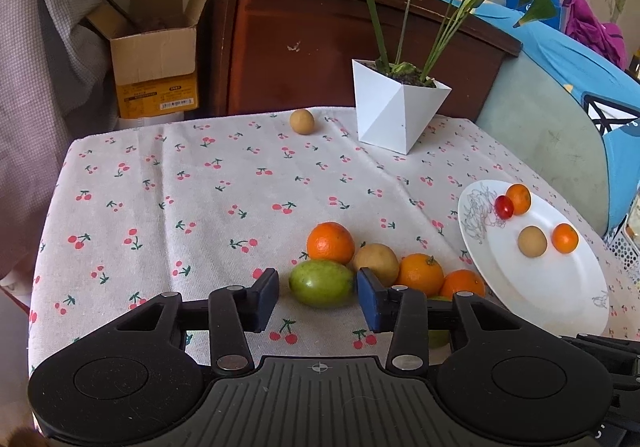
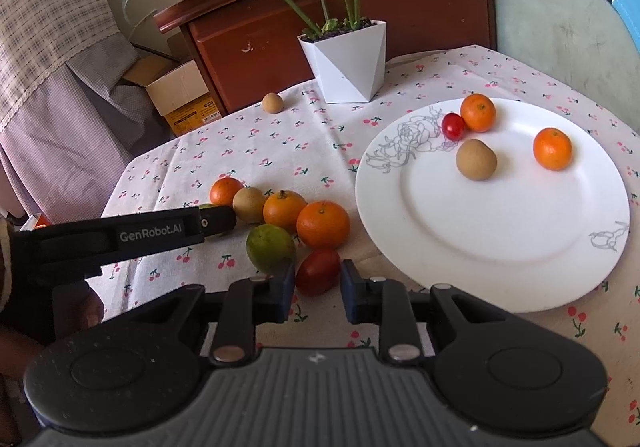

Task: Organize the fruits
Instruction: 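Lower the left tool onto a green fruit while the right tool approaches a red tomato, then carry the green fruit and red tomato onto the white plate and open both tools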

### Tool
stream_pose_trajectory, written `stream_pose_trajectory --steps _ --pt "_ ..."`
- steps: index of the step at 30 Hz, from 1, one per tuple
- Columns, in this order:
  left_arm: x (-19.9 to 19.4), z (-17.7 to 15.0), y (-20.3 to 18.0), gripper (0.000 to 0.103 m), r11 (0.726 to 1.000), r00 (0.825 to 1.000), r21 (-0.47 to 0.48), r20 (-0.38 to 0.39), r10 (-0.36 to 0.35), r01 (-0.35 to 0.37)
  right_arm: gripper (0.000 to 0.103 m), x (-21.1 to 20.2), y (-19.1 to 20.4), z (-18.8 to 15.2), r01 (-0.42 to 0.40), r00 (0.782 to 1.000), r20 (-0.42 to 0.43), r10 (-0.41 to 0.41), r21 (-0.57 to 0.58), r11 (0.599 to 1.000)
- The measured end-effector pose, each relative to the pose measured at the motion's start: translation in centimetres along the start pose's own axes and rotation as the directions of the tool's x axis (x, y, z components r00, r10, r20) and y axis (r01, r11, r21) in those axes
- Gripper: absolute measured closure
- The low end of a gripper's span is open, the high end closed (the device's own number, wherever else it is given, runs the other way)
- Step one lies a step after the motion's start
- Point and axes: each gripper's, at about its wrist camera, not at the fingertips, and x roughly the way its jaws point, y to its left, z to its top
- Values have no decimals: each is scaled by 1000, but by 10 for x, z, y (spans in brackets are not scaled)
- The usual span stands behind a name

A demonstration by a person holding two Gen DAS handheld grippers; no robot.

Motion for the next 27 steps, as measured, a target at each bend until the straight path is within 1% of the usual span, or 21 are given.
stream_pose_trajectory --steps 1,2,6,14,18,23,27 --pt "0 0 0 69 1000 1000 -1 -3 -12 12 79 0 0 0 0 1000 0 0 2 1000" --pt "0 0 0 70 1000 1000 -1 -5 -17 17 79 0 0 0 -1 1000 0 1 2 1000" --pt "-2 0 -1 70 1000 1000 -10 -4 -16 16 80 0 0 0 -2 1000 -1 2 -3 1000" --pt "-15 5 0 70 999 1000 -33 27 -11 12 80 -3 0 2 -9 1000 7 9 5 1000" --pt "-21 9 -5 70 1000 999 -19 44 -9 10 80 -7 1 5 -18 1000 23 18 6 1000" --pt "-27 14 -11 70 999 997 -26 69 -27 29 80 -14 -1 10 -22 999 46 21 20 1000" --pt "-32 19 -16 70 998 995 -34 91 -45 48 80 -24 -7 19 -19 996 85 15 46 999"
